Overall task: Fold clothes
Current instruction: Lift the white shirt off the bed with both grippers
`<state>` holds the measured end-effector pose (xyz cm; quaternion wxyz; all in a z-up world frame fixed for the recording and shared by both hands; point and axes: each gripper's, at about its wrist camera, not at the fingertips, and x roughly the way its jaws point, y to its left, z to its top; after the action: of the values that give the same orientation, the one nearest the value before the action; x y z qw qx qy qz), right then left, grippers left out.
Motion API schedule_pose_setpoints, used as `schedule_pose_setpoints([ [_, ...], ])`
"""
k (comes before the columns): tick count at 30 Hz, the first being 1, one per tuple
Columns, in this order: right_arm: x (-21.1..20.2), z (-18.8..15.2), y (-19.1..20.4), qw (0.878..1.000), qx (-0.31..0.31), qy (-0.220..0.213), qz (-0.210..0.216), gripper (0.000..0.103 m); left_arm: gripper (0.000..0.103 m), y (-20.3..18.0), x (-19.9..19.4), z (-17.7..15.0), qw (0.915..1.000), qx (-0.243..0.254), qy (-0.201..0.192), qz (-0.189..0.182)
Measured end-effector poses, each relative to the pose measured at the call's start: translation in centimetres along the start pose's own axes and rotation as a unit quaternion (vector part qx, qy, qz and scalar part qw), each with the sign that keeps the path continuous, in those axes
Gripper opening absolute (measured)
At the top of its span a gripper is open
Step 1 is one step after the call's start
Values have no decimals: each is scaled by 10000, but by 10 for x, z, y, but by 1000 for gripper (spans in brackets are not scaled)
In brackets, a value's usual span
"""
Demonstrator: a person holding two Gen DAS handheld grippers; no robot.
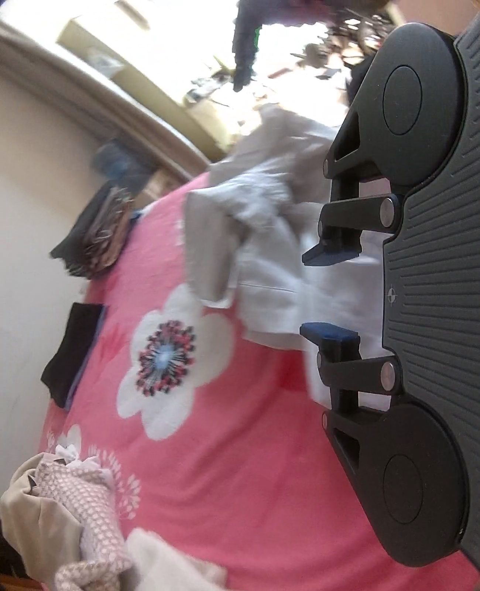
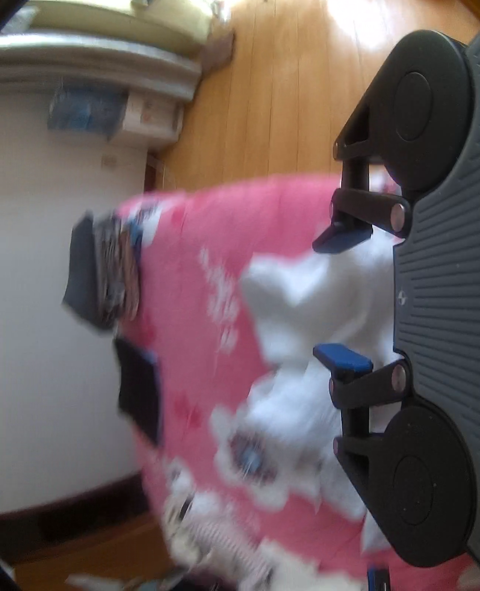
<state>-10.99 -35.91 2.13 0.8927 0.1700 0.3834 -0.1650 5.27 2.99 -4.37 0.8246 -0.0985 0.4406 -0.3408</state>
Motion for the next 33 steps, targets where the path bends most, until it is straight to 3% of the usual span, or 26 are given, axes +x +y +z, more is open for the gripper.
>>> schedule_pose_setpoints([
  [4, 37, 7, 39, 9977, 210, 248, 599, 69, 45, 10, 50, 21, 9963, -825, 101, -198],
  [7, 71, 12, 59, 9944, 548, 497, 756, 69, 45, 17, 81, 34, 9900, -1335, 278, -351],
  [12, 104, 10, 76, 9887, 1075, 753, 720, 70, 46, 24, 110, 47, 9848, -1704, 177, -288],
  [19, 127, -1, 91, 9863, 1366, 869, 312, 74, 41, 26, 146, 58, 9864, -1579, 392, -230],
  [22, 135, -2, 98, 9860, 1435, 834, 152, 75, 18, 20, 152, 63, 9904, -1352, 220, -199],
  [23, 137, -2, 98, 9856, 1480, 816, 109, 75, 4, 18, 152, 65, 9914, -1280, 157, -199],
  [24, 138, -2, 98, 9847, 1543, 808, 70, 75, 1, 16, 151, 66, 9924, -1209, 94, -200],
  [28, 139, -3, 100, 9847, 1587, 711, -117, 75, 0, 4, 126, 71, 9933, -913, -474, -529],
  [33, 131, -7, 100, 9892, 1353, 492, -280, 74, 0, -11, 74, 77, 9832, -754, -1184, -1166],
])
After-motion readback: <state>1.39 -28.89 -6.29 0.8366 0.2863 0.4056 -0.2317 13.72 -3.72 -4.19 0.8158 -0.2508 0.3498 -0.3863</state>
